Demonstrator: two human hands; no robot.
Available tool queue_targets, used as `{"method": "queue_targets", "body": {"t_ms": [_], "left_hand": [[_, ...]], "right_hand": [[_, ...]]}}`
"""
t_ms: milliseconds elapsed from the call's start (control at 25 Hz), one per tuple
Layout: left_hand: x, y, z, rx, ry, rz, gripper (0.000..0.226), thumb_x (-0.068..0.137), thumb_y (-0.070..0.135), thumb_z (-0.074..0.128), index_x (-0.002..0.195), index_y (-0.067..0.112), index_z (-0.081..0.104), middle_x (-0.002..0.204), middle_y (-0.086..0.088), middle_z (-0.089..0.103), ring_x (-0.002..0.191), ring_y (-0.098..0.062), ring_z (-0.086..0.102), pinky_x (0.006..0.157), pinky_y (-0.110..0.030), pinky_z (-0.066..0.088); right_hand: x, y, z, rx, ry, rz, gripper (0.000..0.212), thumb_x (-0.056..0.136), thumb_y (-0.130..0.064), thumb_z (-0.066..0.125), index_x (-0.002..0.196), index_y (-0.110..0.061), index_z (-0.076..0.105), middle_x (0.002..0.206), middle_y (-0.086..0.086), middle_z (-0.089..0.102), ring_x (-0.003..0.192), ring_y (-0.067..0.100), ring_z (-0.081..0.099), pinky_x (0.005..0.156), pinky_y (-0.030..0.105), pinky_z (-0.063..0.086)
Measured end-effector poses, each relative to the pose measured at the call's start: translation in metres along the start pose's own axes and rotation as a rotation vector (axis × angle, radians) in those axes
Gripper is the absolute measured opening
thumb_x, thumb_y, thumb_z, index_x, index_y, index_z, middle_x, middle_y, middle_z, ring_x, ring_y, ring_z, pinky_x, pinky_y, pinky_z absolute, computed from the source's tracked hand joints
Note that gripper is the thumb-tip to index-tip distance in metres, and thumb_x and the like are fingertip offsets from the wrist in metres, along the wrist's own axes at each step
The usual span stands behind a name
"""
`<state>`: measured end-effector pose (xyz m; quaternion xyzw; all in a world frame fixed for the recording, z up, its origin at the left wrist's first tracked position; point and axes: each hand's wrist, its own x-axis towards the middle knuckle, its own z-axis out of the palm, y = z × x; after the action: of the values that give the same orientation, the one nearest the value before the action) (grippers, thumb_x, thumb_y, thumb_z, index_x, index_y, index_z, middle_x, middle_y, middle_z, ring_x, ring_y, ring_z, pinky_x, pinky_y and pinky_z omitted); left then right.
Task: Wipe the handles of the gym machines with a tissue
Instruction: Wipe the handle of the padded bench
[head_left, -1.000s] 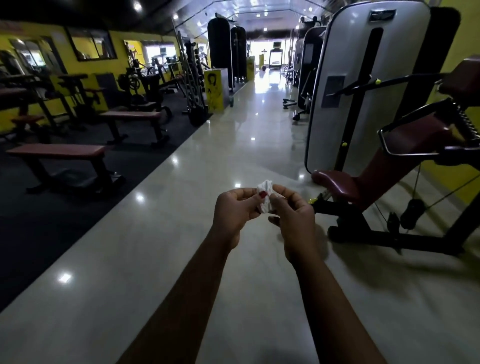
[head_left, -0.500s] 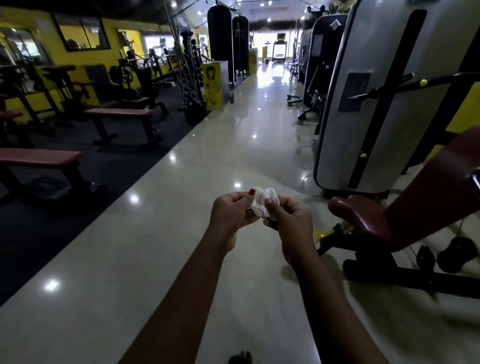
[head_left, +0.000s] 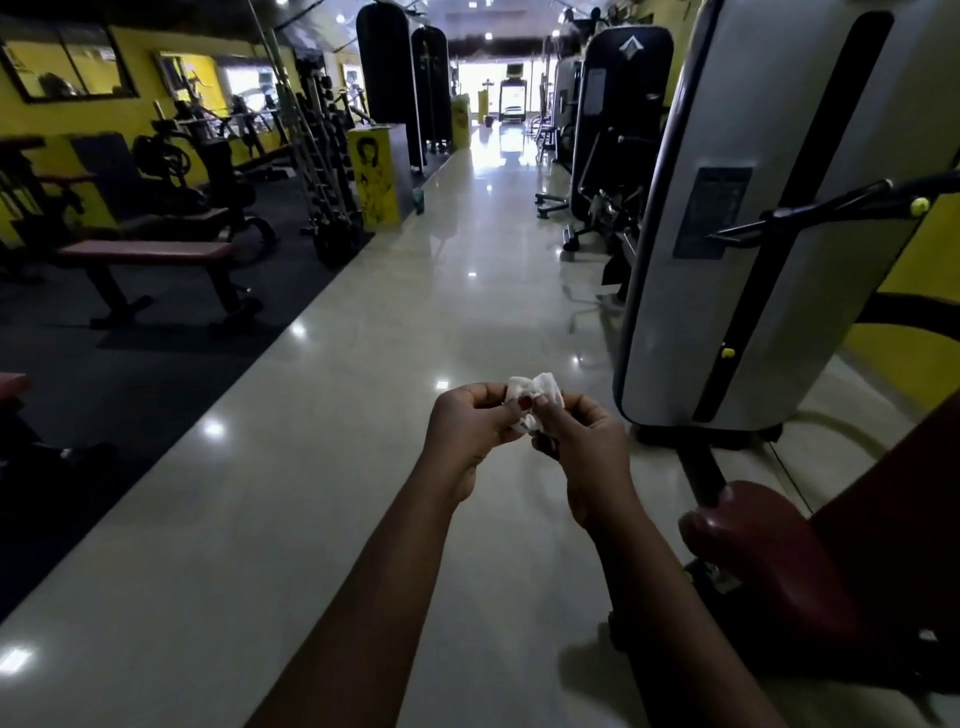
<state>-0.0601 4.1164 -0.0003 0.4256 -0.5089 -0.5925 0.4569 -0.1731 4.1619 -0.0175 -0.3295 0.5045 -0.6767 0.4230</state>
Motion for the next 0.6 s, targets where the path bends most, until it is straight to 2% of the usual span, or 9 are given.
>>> {"method": "queue_targets", "body": {"t_ms": [240,400,600], "left_hand": [[0.182,-0.021,0.024,-0.041,-0.008,-0.017,0.022,0.083,0.007,0.073,0.102,-0.003,0.069,0.094,-0.018,0.073,0.082,-0.022,0.072,0.074,-0.026,0.058],[0.326,0.0,0.06,-0.051,-0.017,-0.02,0.021,0.082,0.007,0.073,0.1,-0.003,0.069,0.095,-0.02,0.072,0.083,-0.024,0.071,0.078,-0.029,0.059],[0.475,0.024,0.082,-0.073,-0.012,0.011,0.012,0.082,0.006,0.073,0.093,0.003,0.071,0.091,-0.017,0.073,0.084,-0.026,0.071,0.082,-0.033,0.058]], "right_hand": [[0.178,0.028,0.007,0.031,0.011,0.014,0.023,0.087,-0.02,0.07,0.097,0.0,0.068,0.082,0.01,0.07,0.072,0.015,0.065,0.066,0.026,0.052],[0.326,0.013,0.013,0.049,0.034,0.004,0.017,0.087,-0.02,0.07,0.09,-0.004,0.067,0.078,0.008,0.068,0.069,0.014,0.063,0.063,0.026,0.051],[0.482,-0.002,0.032,0.036,0.009,-0.015,0.016,0.089,-0.018,0.068,0.093,-0.002,0.067,0.082,0.011,0.068,0.07,0.017,0.062,0.06,0.024,0.051]]}}
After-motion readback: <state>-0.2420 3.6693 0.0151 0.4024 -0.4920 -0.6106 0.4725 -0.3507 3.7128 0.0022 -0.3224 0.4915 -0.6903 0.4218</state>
